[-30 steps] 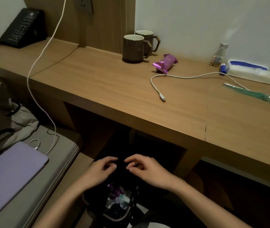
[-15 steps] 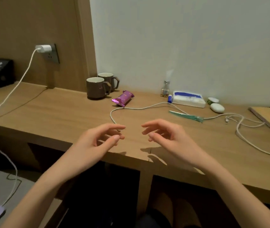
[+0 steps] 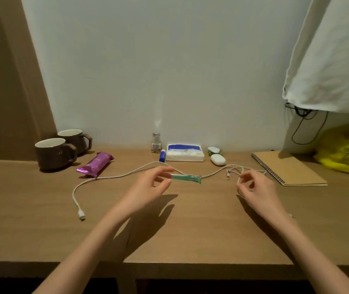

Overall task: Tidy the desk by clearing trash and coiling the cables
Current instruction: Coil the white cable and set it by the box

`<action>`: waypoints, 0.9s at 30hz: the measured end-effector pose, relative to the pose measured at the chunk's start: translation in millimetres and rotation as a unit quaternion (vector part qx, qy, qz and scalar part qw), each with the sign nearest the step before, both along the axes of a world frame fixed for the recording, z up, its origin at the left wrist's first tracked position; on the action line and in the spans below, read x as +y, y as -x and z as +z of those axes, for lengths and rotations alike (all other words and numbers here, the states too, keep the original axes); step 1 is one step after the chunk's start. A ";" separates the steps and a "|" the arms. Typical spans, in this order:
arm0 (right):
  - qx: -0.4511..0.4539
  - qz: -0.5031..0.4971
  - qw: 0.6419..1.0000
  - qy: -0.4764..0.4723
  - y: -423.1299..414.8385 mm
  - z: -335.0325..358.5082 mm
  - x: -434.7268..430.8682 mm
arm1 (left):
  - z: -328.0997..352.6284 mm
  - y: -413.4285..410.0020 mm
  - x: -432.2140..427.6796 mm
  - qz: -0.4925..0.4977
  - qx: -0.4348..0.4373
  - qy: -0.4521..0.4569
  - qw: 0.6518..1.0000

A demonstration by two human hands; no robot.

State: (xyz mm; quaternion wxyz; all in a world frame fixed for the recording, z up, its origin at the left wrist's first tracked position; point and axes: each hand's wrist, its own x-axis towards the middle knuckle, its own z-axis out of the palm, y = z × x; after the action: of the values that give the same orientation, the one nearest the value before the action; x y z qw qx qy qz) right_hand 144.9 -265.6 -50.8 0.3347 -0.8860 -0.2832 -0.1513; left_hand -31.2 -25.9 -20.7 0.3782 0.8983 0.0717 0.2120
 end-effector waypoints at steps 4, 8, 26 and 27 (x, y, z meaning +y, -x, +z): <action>0.062 -0.028 0.997 0.020 -17.2 -11.3 -8.8 | -3.9 -43.0 -13.8 -0.016 0.011 -0.009 1.000; 0.064 -0.026 0.997 0.036 -24.9 -14.8 -6.7 | -6.4 -75.2 -28.4 -0.032 0.022 -0.043 0.998; -0.124 0.037 0.983 -0.131 -5.9 81.2 22.9 | -2.9 -116.9 -29.0 0.028 -0.172 -0.029 0.984; -0.116 0.051 0.982 -0.143 -4.3 86.8 28.2 | -0.9 -116.2 -26.8 0.036 -0.186 -0.020 0.982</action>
State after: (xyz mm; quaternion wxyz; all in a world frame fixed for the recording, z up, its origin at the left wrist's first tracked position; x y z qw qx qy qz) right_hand 149.2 -237.4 36.0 0.4302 -0.7900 -0.3398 -0.2746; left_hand 85.1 -52.7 -21.6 0.3588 0.8475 0.0282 0.3902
